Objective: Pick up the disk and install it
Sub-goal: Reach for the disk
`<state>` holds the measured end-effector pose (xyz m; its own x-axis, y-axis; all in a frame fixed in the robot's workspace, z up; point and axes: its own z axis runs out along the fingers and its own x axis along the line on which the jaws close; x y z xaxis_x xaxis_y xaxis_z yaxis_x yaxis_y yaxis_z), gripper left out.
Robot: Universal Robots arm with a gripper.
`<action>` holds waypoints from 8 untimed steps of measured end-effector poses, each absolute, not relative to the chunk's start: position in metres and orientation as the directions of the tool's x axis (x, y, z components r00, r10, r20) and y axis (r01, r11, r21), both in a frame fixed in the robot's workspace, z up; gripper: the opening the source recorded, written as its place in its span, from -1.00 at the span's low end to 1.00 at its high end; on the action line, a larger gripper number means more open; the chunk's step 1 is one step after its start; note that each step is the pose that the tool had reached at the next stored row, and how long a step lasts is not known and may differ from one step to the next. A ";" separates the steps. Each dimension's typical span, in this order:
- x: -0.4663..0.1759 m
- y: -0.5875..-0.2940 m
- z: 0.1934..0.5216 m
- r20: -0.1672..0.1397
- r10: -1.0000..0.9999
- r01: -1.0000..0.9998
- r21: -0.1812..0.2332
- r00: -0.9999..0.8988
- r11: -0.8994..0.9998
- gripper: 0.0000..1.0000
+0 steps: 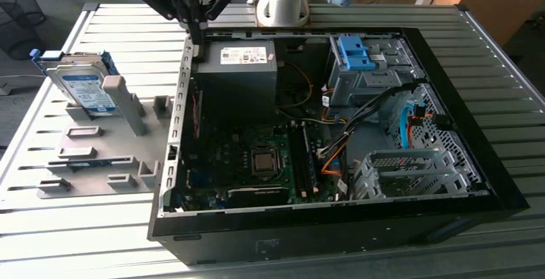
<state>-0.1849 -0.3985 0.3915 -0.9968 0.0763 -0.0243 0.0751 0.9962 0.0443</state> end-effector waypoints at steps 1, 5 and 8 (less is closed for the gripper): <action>-0.185 -0.399 0.391 -0.024 0.076 0.075 0.044 -0.997 0.996 -0.79; -0.187 -0.399 0.391 -0.024 0.076 0.075 0.044 -0.997 0.996 -0.79; -0.189 -0.399 0.391 -0.024 0.076 0.075 0.044 -0.997 0.996 -0.79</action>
